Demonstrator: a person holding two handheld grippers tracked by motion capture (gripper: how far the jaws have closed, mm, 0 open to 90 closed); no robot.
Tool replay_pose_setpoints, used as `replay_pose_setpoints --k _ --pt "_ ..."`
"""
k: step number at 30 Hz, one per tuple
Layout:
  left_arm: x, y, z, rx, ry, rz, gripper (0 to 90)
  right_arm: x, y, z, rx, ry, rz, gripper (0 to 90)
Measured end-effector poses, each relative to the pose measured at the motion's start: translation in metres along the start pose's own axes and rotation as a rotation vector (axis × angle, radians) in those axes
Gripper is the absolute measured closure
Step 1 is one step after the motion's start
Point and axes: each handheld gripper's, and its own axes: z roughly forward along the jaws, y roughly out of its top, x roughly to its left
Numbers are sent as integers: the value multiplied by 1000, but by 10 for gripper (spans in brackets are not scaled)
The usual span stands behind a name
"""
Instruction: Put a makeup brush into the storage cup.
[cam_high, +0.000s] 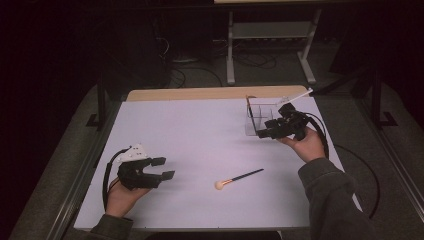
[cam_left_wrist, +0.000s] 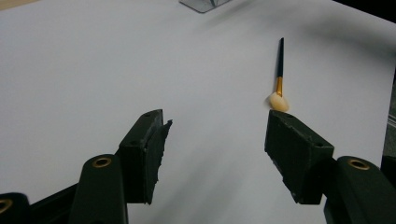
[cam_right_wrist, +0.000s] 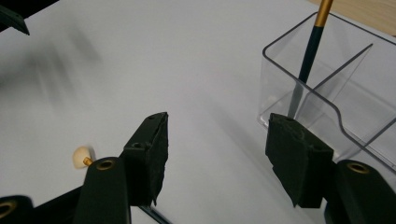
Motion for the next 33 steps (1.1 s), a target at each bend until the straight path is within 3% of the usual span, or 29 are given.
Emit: replay_pose_setpoints --k 16,33 --pt "-2 -1 1 11 -2 3 371 14 -2 2 17 15 -51 376" --pt "-4 1 7 25 -11 20 370 20 -18 2 19 35 -61 377"
